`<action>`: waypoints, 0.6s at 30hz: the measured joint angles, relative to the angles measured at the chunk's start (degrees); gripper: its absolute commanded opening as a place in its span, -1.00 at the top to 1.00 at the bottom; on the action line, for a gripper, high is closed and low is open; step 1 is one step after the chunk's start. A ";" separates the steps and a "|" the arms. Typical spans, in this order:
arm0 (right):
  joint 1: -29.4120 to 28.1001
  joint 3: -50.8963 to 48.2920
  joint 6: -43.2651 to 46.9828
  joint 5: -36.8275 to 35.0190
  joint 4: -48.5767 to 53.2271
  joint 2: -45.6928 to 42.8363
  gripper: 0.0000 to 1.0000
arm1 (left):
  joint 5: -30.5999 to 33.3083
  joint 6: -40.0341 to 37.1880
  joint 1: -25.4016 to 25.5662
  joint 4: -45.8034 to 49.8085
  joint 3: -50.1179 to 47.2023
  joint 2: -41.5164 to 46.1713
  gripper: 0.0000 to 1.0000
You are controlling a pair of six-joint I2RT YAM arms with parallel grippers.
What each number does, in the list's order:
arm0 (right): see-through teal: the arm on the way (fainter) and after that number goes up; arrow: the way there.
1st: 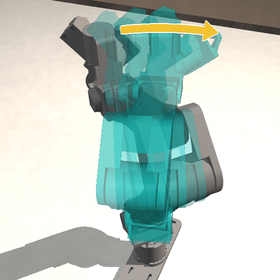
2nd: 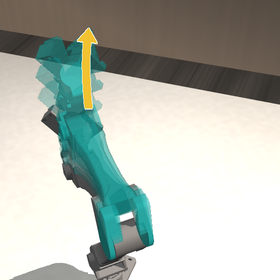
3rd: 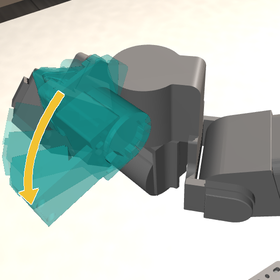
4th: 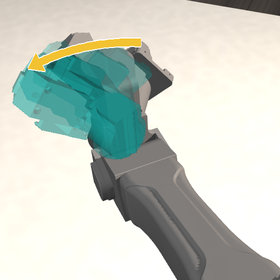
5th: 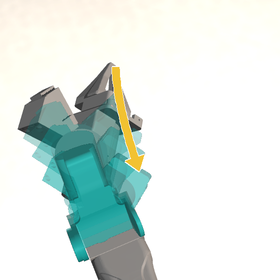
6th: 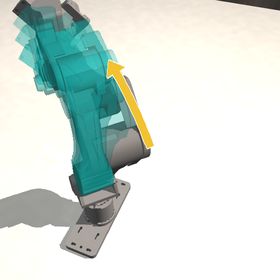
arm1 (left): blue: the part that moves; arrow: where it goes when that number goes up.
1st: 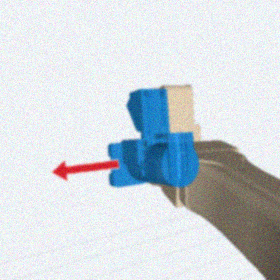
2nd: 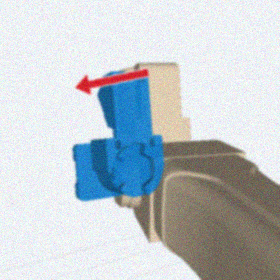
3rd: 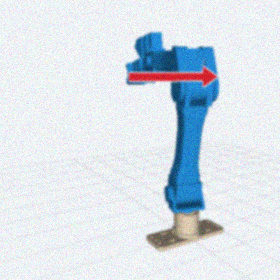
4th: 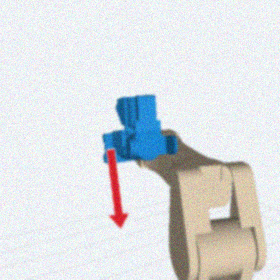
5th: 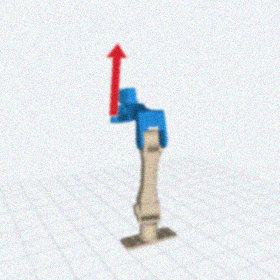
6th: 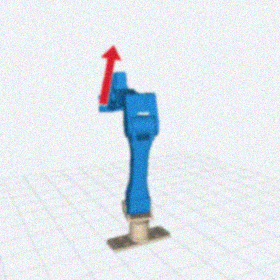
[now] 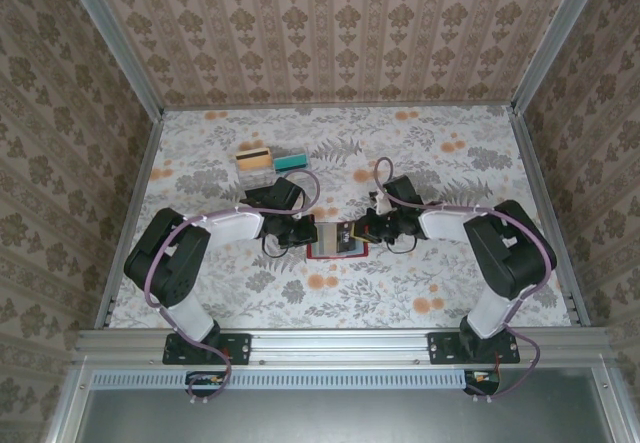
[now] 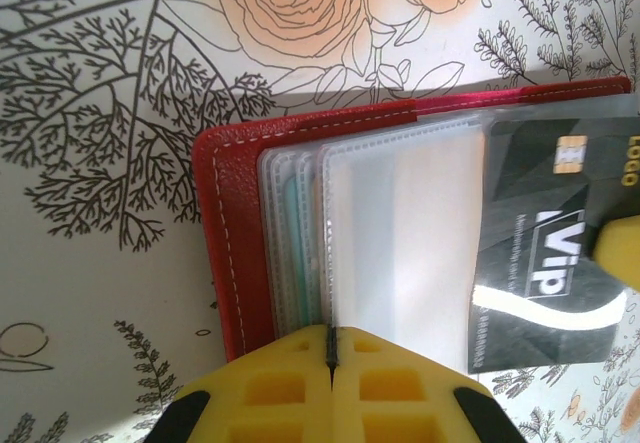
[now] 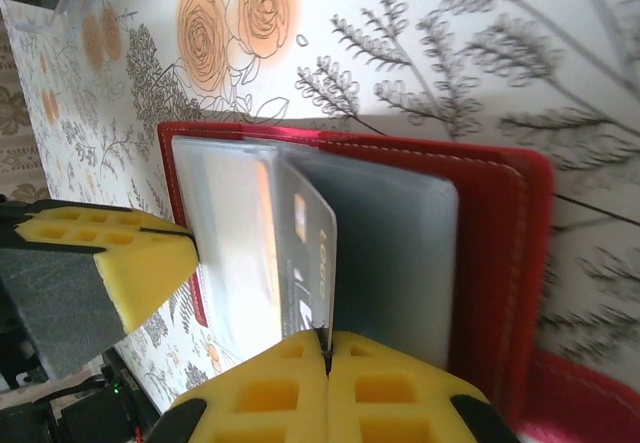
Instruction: Take the credit cards out of the card holder
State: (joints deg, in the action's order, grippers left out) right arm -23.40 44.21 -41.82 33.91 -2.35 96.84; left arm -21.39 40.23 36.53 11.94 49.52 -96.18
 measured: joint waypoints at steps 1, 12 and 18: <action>0.42 -0.35 0.15 -0.02 0.48 -0.85 0.92 | 0.00 -0.04 -0.04 0.07 0.00 0.02 1.00; 1.84 -0.48 1.57 -0.44 6.82 -9.88 1.00 | -0.39 0.81 -2.23 3.48 0.59 4.24 0.15; 1.88 2.29 0.85 0.13 7.08 -12.39 1.00 | -5.86 6.23 -5.09 -2.73 0.81 10.95 0.09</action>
State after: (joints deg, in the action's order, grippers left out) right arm -21.52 46.50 -40.97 34.04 4.73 84.44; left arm -27.24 46.46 31.44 9.21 50.33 -85.23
